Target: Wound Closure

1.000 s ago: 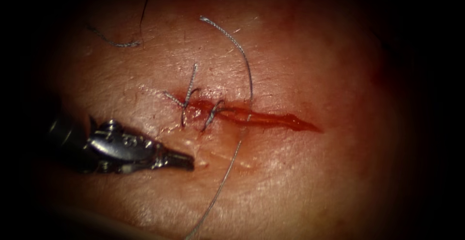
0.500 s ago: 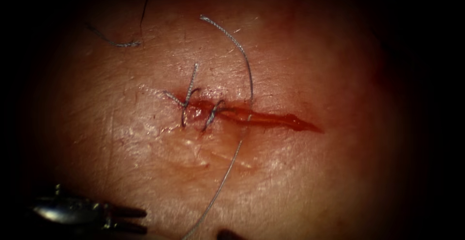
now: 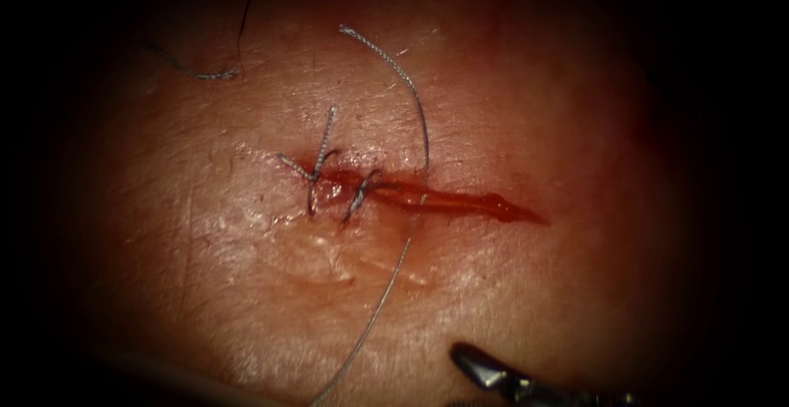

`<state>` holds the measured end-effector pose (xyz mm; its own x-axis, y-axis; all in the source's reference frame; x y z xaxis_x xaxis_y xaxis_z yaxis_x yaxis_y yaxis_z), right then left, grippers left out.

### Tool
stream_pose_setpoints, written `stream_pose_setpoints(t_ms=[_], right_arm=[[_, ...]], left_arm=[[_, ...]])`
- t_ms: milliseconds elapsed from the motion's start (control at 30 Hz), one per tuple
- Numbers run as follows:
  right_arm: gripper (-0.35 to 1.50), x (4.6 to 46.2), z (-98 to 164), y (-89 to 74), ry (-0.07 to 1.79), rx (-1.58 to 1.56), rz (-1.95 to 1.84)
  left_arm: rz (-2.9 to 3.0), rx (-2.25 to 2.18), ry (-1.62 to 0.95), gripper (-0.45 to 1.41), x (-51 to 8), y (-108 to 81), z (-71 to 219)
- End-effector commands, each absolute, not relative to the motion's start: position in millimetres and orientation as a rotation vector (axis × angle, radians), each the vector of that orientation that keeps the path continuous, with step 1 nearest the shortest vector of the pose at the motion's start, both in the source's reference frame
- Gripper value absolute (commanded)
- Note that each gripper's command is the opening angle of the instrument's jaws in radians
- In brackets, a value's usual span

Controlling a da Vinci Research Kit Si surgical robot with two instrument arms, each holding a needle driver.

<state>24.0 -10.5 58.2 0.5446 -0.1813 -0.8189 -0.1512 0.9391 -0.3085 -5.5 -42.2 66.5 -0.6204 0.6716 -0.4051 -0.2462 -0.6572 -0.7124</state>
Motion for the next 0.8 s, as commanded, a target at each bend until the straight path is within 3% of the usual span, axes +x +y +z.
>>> stream_pose_setpoints(t_ms=[33, 133, 167, 200, 233, 600, 800], right_arm=[[1.48, 25.0, 58.6, -11.2, 1.009, -0.362, -0.019], [1.48, 25.1, 58.6, -11.4, 1.011, -0.361, -0.021], [1.48, 25.1, 58.6, -11.6, 1.011, -0.362, -0.022], [1.48, 25.1, 58.6, -11.7, 1.011, -0.363, -0.023], [1.46, 25.2, 58.6, -12.0, 1.013, -0.363, -0.026], [1.41, 24.7, 58.3, -12.3, 1.018, -0.355, -0.026], [1.26, 23.7, 57.0, -7.9, 1.029, -0.315, 0.013]], left_arm=[[2.276, -0.904, -0.821, 1.08, -4.9, -42.8, 67.3], [2.278, -0.904, -0.802, 0.98, -5.1, -42.1, 68.0], [2.287, -0.909, -0.796, 0.81, -5.4, -41.9, 68.3], [2.308, -0.923, -0.789, 0.24, -5.5, -41.9, 68.5], [2.342, -0.95, -0.818, -0.45, -5.8, -42.1, 68.7], [2.36, -0.954, -0.84, -0.45, -8.4, -38.9, 63.3], [2.371, -1.008, -0.797, -0.45, -11.6, -33.0, 62.6]])
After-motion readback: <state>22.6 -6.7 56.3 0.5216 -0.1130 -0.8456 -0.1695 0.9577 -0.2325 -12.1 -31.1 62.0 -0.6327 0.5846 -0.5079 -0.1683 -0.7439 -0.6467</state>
